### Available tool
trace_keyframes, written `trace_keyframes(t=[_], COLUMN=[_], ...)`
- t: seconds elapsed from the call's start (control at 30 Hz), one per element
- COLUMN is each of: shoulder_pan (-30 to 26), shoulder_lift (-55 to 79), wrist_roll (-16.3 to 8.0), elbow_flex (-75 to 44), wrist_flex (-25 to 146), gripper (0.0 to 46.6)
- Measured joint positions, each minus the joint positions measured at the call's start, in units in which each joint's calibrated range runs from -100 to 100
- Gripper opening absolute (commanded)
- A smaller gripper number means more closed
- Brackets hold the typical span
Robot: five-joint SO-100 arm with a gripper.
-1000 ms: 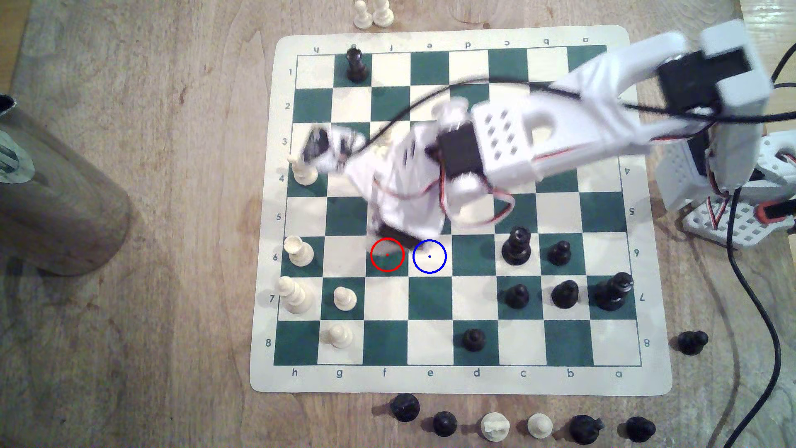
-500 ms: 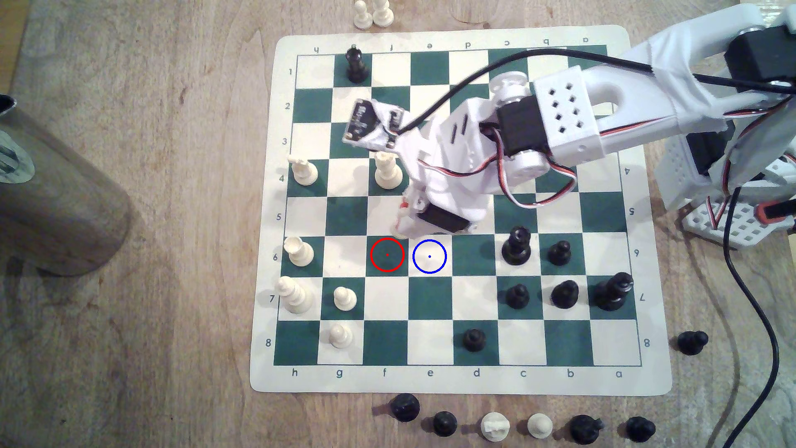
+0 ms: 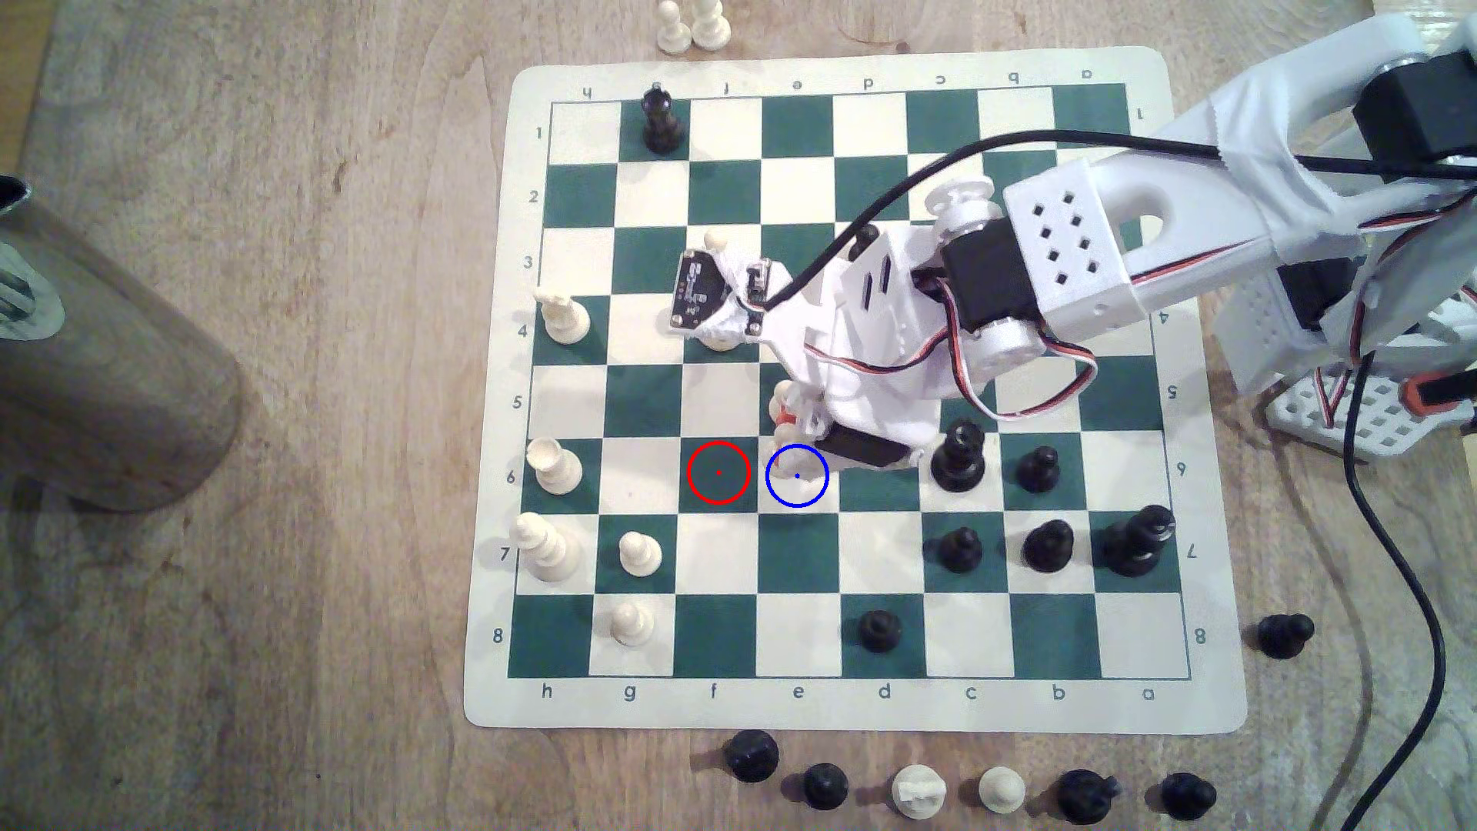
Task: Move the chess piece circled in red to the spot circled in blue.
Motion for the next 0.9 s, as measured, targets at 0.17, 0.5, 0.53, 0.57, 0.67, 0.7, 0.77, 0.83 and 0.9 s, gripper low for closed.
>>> trace_keyframes(t=[0.17,0.5,0.53,0.57,0.67,0.7,0.77,0.83,0.9], shoulder_pan=[-0.88,-0.74,-0.74,-0.74,-0.74,-0.74,-0.74,-0.74,-0.74], shoulder_lift=[1.84,3.69,3.69,3.69,3.69,3.69,3.77,4.78,6.2], wrist_roll=[0.49,1.07,1.07,1.07,1.07,1.07,1.07,1.07,1.07], elbow_flex=[0.18,0.36,0.36,0.36,0.36,0.36,0.36,0.36,0.36], wrist_flex=[0.0,0.0,0.0,0.0,0.0,0.0,-0.32,-0.96,-1.51], gripper=[0.2,0.2,0.2,0.2,0.4,0.4,0.4,0.4,0.4])
